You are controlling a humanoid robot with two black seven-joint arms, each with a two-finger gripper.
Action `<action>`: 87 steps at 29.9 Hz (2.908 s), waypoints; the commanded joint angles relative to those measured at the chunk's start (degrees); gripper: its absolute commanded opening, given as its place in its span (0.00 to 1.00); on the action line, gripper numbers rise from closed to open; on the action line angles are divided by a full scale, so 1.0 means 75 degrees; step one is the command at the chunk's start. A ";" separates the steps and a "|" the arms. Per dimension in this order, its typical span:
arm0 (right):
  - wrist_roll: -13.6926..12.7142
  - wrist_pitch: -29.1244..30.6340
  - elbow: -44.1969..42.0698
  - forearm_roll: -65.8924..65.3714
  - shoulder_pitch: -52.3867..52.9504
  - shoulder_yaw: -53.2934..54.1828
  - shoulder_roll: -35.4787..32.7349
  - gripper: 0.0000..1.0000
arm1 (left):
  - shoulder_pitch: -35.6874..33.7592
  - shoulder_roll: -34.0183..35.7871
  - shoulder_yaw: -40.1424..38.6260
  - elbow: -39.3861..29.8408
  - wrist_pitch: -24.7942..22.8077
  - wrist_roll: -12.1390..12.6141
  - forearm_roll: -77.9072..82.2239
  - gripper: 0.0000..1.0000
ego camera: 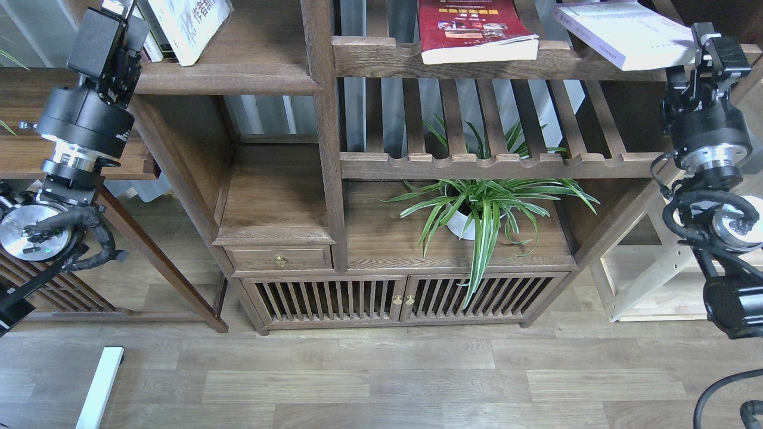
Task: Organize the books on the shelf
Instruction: 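Reach the right gripper to the white book on the top shelf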
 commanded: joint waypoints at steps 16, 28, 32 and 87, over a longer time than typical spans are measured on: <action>-0.0223 -0.0497 0.0004 -0.0011 0.0374 -0.0097 0.0002 0.69 | 0.0059 -0.0031 0.0021 0.0011 0.0000 0.0000 0.0001 0.98; -0.0247 -0.0825 -0.0019 -0.0046 0.0386 -0.0097 -0.0009 0.68 | 0.0118 -0.0125 0.0021 0.0035 0.0000 0.0000 0.0001 0.98; -0.0258 -0.0825 -0.0054 -0.0046 0.0398 -0.0109 0.0002 0.68 | 0.0176 -0.0136 0.0021 0.0035 0.0000 0.0000 0.0001 0.98; -0.0317 0.1189 -0.0160 -0.0046 0.0082 -0.0027 0.0097 0.04 | 0.0223 -0.0265 0.0009 0.0047 0.0000 0.0000 0.0153 0.98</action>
